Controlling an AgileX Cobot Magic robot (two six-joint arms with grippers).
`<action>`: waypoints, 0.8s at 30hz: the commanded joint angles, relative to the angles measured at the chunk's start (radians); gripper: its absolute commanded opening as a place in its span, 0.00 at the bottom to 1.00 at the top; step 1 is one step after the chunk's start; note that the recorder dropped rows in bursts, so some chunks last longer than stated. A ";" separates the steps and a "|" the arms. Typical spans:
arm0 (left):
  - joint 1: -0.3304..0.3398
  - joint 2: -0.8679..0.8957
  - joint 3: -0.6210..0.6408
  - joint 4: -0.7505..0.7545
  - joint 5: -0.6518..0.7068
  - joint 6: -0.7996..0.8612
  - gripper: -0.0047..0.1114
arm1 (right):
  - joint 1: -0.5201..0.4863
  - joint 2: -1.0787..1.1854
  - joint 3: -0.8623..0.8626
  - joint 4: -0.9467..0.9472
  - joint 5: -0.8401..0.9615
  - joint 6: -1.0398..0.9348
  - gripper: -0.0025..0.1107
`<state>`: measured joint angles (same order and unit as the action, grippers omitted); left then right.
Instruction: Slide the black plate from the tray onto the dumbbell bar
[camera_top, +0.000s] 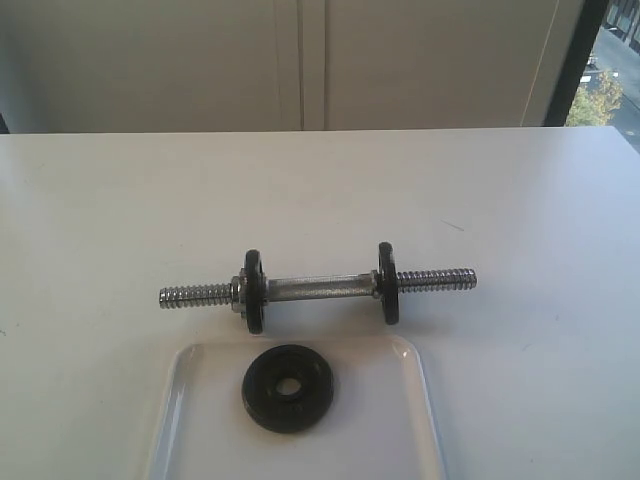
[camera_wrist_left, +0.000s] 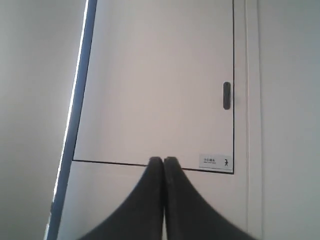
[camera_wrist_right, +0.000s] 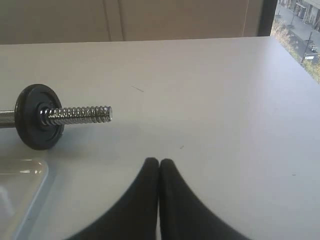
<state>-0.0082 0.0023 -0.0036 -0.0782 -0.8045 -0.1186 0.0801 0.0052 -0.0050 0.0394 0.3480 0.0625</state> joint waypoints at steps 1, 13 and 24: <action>-0.005 0.007 -0.062 -0.098 0.149 -0.062 0.04 | 0.000 -0.005 0.005 -0.002 -0.007 0.002 0.02; -0.005 0.508 -0.417 0.340 0.397 -0.131 0.04 | 0.000 -0.005 0.005 -0.002 -0.007 0.002 0.02; -0.101 1.041 -0.724 0.321 1.068 0.004 0.04 | 0.000 -0.005 0.005 -0.002 -0.007 0.002 0.02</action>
<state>-0.0412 0.9546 -0.6547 0.3184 0.1798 -0.2013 0.0801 0.0052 -0.0050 0.0394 0.3480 0.0639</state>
